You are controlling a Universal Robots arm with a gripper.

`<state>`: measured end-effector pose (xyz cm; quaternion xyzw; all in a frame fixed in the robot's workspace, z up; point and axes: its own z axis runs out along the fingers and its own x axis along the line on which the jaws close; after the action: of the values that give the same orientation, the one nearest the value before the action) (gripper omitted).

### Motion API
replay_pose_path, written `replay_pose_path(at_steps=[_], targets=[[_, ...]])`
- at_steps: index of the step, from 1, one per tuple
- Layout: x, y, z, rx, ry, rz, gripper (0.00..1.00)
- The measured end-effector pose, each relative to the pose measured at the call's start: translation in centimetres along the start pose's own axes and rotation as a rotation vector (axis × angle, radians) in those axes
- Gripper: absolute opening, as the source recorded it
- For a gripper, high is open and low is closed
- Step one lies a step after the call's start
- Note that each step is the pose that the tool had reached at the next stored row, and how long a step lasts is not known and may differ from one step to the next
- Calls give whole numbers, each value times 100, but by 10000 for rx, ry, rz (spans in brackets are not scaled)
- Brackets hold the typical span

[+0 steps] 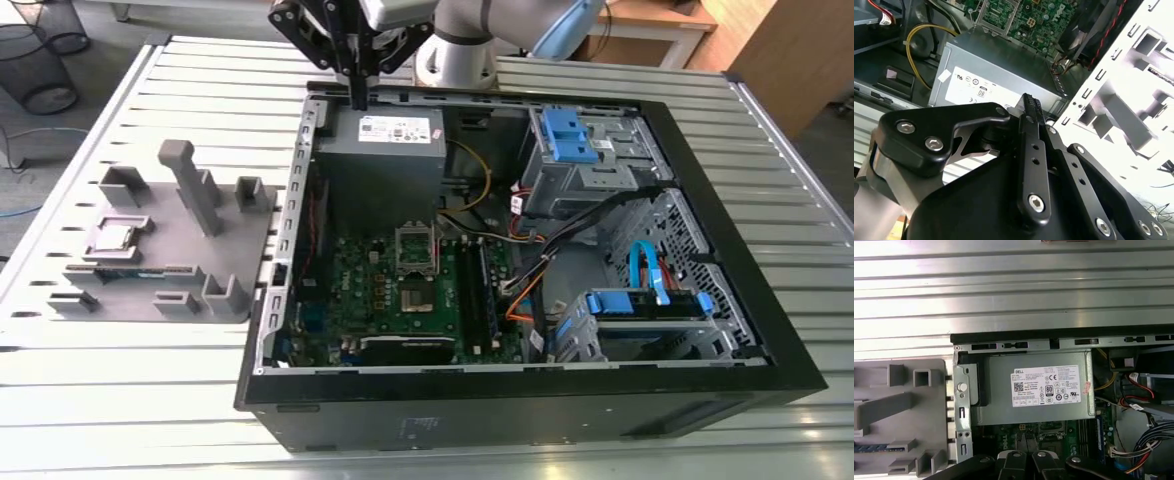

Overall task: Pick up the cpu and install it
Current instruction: 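Reach for the cpu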

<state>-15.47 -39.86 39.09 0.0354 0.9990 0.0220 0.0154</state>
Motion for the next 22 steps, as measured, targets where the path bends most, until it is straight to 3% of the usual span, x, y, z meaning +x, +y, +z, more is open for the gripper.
replay_pose_path(at_steps=[22], targets=[[425,-30,-2,0,0,-1,11]])
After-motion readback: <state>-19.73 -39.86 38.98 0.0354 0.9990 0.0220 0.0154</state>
